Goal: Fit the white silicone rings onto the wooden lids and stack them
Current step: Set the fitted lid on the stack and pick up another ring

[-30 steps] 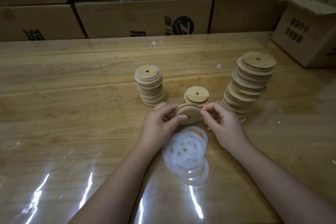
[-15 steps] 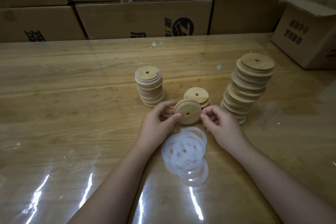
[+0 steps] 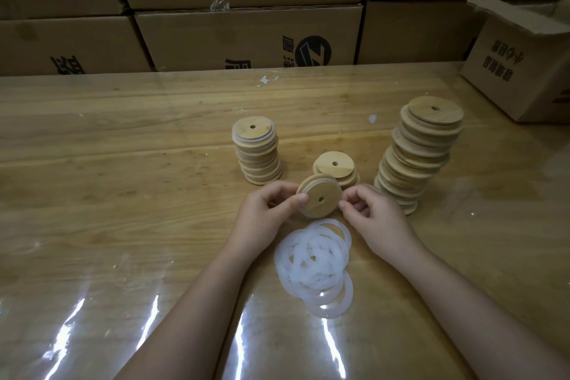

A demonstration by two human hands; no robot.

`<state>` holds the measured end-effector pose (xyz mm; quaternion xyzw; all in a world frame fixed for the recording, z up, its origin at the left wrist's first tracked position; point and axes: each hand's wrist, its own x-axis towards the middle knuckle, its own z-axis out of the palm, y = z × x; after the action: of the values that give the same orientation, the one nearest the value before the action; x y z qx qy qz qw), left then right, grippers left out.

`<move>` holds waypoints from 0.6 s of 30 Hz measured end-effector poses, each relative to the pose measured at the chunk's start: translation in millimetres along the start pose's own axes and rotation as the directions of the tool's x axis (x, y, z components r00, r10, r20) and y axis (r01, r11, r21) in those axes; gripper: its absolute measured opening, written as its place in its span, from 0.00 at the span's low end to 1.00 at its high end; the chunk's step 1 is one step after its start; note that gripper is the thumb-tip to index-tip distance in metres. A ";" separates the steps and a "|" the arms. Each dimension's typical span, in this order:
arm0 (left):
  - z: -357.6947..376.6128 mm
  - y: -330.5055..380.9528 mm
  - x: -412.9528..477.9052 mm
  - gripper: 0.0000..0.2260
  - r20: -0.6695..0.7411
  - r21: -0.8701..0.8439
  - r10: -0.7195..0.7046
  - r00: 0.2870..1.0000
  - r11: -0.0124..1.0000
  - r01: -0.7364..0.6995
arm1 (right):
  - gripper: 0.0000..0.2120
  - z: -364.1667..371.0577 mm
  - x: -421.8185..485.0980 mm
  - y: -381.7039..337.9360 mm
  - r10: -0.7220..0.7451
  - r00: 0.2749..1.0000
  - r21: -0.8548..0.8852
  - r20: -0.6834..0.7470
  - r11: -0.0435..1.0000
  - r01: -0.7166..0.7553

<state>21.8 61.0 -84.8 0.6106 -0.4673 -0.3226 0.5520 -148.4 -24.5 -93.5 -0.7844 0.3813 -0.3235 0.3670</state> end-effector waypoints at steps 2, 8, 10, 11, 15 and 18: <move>-0.7 -0.8 0.4 0.03 -0.007 -0.019 0.007 1.000 1.000 -0.007 | 0.01 -0.7 -0.9 -1.2 -0.004 1.000 0.023 0.001 1.000 0.004; -3.4 -0.8 1.0 0.07 -0.034 -0.095 0.053 0.998 0.994 -0.056 | 0.03 -3.1 -2.2 -3.3 -0.020 0.999 0.134 0.046 0.991 0.013; -4.6 -0.3 0.9 0.07 -0.037 -0.121 0.058 0.998 0.991 -0.062 | 0.04 -3.5 -2.0 -2.7 -0.015 0.998 0.177 0.061 0.984 0.005; -5.0 0.0 0.6 0.08 -0.042 -0.131 0.057 0.997 0.989 -0.062 | 0.05 -3.2 -2.0 -2.4 -0.006 0.997 0.203 0.072 0.979 -0.009; -2.0 2.0 0.1 0.11 -0.081 -0.127 0.056 0.995 0.990 -0.066 | 0.08 -1.9 -2.4 0.1 0.001 0.996 0.269 0.085 0.963 -0.024; 3.3 3.8 -1.8 0.08 -0.071 -0.073 0.055 0.996 0.995 -0.060 | 0.08 -2.0 -1.0 2.1 -0.003 0.996 0.282 0.090 0.959 -0.022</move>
<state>17.3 61.6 -81.9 0.5864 -0.4529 -0.3028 0.5995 -151.2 -25.2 -94.3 -0.7358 0.3181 -0.3374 0.4936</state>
